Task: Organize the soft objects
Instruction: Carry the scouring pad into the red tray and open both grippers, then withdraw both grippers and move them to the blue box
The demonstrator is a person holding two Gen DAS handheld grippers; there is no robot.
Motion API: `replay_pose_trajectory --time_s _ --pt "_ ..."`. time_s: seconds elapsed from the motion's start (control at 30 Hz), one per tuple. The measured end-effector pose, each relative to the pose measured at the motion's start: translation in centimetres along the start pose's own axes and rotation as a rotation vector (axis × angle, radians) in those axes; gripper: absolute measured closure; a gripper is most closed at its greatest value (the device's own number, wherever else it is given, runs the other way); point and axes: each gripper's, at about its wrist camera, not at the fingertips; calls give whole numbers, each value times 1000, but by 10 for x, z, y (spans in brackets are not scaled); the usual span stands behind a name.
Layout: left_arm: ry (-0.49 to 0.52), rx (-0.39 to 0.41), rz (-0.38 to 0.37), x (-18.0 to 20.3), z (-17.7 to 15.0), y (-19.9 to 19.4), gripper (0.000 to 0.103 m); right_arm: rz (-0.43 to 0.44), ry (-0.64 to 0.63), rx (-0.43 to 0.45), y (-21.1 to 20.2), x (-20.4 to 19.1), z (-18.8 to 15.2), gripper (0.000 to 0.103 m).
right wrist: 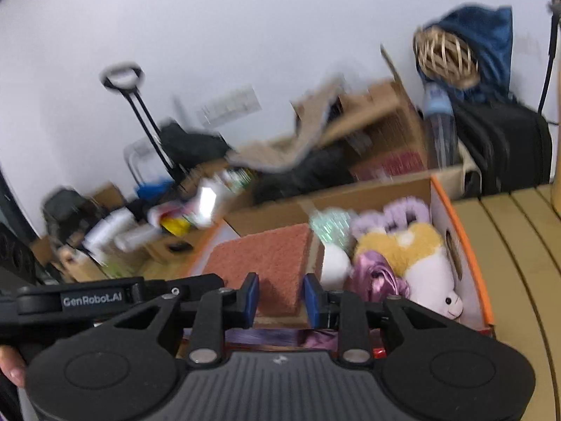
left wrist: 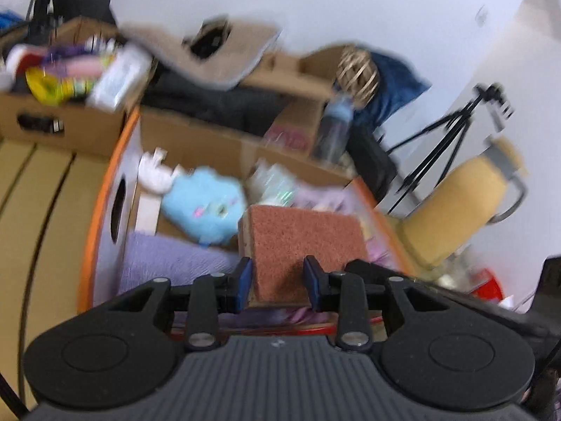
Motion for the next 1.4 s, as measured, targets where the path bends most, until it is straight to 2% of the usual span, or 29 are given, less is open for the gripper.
replay_pose_trajectory --time_s 0.13,0.2,0.3,0.37,0.43,0.47,0.53,0.6,0.63,0.7,0.77,0.93,1.07,1.23,1.4 --pt "22 -48 5 -22 -2 17 71 -53 -24 -69 33 0 -9 80" --pt "23 -53 -3 -30 0 16 71 -70 -95 -73 41 -11 -12 80" --pt "16 -55 32 -32 3 20 70 -67 -192 -95 50 -23 -12 80" --pt "34 -57 56 -26 1 27 64 -42 -173 -129 58 -17 -9 80" --pt "53 -49 74 -23 -2 33 55 0 -68 -149 65 4 -5 77" --pt "55 -49 79 -22 -2 34 51 16 -21 -156 67 13 -5 72" --pt "48 -40 80 -21 -3 32 47 41 58 -171 67 32 -8 71" --pt "34 -32 79 -19 -3 24 40 54 74 -171 62 37 -11 69" --pt "33 -17 78 -17 -2 17 36 48 65 -172 56 34 -10 68" --pt "48 12 77 -11 0 -2 35 26 27 -151 41 28 -7 65" --pt "59 31 84 -2 4 -20 35 13 2 -111 22 22 1 56" --pt "95 101 102 24 7 -78 33 7 -21 -10 -39 9 25 53" --pt "131 148 108 47 -7 -119 31 0 -39 43 -86 -1 28 50" --pt "172 221 130 68 -58 -167 27 -12 -73 77 -140 -13 10 46" --pt "242 309 152 81 -146 -213 18 -54 -151 127 -198 -24 -45 40"
Point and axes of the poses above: each gripper's, at about its wrist camera, not at the fingertips, and y roughly the way its jaws point, x to its right, z to its top, and after that the axes turned 5 degrees about -y, right-handed
